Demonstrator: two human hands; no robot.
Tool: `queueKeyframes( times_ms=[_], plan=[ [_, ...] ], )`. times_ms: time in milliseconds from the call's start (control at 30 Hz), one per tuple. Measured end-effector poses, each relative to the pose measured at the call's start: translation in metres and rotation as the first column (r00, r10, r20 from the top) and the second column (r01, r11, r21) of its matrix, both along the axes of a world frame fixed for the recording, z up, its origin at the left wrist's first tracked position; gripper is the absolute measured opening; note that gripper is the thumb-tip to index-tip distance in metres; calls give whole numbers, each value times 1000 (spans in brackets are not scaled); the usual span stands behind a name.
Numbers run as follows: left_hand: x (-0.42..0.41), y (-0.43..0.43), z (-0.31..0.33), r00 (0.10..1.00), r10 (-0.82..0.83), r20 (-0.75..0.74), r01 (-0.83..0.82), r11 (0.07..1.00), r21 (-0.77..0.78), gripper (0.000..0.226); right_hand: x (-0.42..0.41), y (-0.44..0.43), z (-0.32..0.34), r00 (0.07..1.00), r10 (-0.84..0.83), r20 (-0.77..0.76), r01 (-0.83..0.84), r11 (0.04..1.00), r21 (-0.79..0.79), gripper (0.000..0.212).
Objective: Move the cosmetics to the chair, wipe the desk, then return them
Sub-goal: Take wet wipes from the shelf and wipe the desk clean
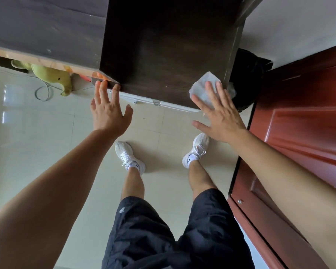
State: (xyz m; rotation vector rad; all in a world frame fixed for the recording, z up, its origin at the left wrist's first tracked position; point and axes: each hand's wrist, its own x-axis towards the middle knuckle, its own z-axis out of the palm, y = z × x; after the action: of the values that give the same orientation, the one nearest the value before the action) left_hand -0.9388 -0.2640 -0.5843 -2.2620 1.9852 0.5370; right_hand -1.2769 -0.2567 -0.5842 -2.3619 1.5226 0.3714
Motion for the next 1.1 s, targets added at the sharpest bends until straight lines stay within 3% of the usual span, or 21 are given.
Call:
queueKeyframes(
  times_ms=[167, 267, 400, 500, 733, 967, 1100],
  plan=[
    [-3, -1, 5, 1000, 14, -7, -14, 1000, 13, 67, 42, -46, 3, 992, -124, -15, 124, 992, 34, 99],
    [-5, -1, 6, 1000, 22, -6, -22, 1000, 20, 68, 93, -83, 11, 993, -118, -4, 118, 988, 95, 112],
    [-7, -1, 8, 999, 31, -27, -30, 999, 10, 68, 118, -110, 22, 980, -167, 104, 148, 975, 166, 75],
    [-6, 1, 5, 999, 32, -20, -32, 999, 2, 69, 90, -105, 22, 990, -126, 70, 124, 992, 35, 50],
    [-1, 1, 0, 1000, 6, -1, -6, 1000, 20, 72, 77, -23, 15, 981, -190, 25, 190, 982, 1, 51],
    [5, -1, 5, 999, -29, -36, 30, 999, 17, 71, 168, -75, 4, 990, -121, 69, 125, 990, -58, 54],
    [4, -3, 5, 999, -18, -41, 18, 1000, 7, 69, 140, -69, 1, 985, -159, 73, 165, 982, -91, 54]
  ],
)
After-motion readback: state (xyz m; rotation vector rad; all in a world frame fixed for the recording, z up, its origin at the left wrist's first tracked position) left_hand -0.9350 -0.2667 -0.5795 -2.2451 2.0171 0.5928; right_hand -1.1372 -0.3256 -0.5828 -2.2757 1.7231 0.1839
